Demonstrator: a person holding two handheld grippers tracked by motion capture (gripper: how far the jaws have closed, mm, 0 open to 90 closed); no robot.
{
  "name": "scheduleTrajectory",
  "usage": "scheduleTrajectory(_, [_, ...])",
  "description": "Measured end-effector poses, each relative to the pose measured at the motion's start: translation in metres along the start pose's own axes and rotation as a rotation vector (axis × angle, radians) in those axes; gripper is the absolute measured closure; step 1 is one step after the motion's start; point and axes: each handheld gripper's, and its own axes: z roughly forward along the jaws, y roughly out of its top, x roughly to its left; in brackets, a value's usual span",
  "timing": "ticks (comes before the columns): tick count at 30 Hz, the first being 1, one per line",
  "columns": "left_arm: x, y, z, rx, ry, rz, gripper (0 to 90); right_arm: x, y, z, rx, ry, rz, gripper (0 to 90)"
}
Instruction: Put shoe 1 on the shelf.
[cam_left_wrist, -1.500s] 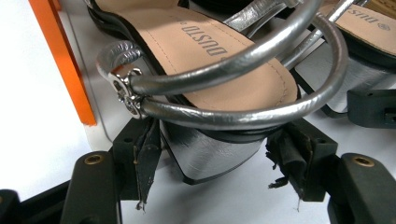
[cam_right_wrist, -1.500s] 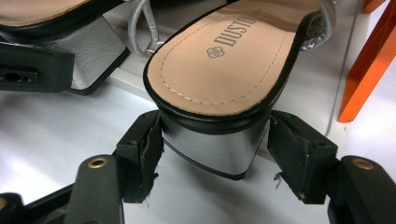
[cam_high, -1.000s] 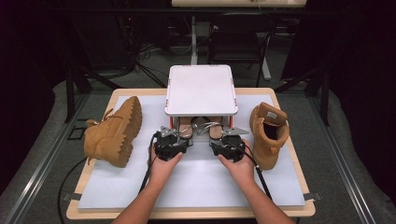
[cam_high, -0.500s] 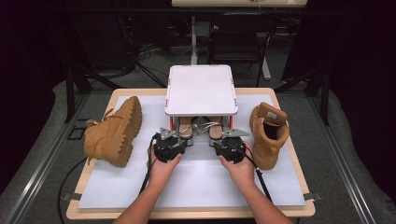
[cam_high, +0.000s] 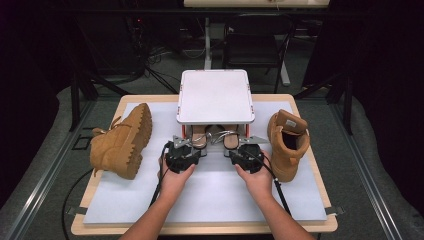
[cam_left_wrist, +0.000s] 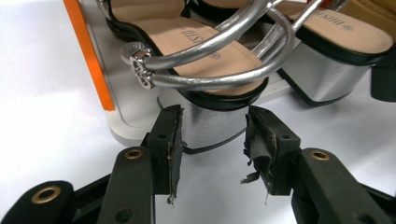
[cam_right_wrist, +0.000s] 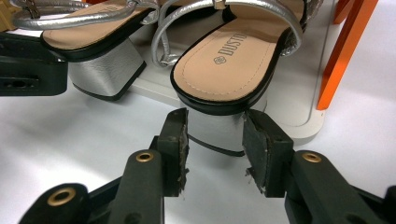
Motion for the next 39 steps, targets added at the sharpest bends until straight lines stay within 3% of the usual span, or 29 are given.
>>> scheduleTrajectory(7, [0.000, 0.005, -0.002, -0.007, -0.013, -0.008, 54.4, -0.001, 0.001, 0.000, 0.000, 0.005, 0.019, 61.3])
scheduleTrajectory(11, [-0.001, 0.005, -0.001, -0.005, -0.007, 0.010, 54.4, -0.001, 0.002, 0.000, -0.009, 0.006, 0.026, 61.3])
scheduleTrajectory(21, [0.000, 0.012, 0.002, -0.003, 0.001, -0.002, 54.6, -0.004, 0.007, 0.001, -0.019, 0.002, 0.036, 61.3])
scheduleTrajectory(39, [0.007, 0.016, 0.011, -0.001, 0.002, -0.002, 54.9, -0.005, 0.016, 0.019, -0.006, -0.012, 0.037, 61.3])
